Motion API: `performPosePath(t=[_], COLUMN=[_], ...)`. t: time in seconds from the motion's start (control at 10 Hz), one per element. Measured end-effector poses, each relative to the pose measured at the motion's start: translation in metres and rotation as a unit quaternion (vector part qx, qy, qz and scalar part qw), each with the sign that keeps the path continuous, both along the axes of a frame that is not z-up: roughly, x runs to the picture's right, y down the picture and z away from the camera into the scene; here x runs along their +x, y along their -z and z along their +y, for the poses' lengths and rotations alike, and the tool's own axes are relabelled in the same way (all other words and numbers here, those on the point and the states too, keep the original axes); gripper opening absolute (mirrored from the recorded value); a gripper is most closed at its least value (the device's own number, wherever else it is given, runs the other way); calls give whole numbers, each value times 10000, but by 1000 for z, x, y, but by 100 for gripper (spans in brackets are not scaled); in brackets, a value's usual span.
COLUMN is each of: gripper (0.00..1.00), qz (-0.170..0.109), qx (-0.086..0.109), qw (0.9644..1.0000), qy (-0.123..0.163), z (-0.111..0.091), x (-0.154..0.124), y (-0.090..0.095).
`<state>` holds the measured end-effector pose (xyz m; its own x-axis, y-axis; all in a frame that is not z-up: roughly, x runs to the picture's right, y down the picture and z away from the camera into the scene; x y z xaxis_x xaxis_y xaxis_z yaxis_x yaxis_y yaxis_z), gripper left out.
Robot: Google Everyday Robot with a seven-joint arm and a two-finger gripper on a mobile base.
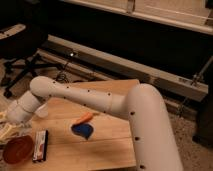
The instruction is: Place the bottle in the ceramic bowl
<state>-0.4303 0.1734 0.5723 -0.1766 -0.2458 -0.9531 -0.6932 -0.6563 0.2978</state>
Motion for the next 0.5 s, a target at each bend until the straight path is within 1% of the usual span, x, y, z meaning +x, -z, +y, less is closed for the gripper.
performPosePath(t=[0.2, 0.5], gripper=[10, 10], qz=[-41, -69], qx=[5, -37], qw=[9997, 9993], qy=[223, 377], z=[12, 21], x=[-4, -11], y=[-2, -5])
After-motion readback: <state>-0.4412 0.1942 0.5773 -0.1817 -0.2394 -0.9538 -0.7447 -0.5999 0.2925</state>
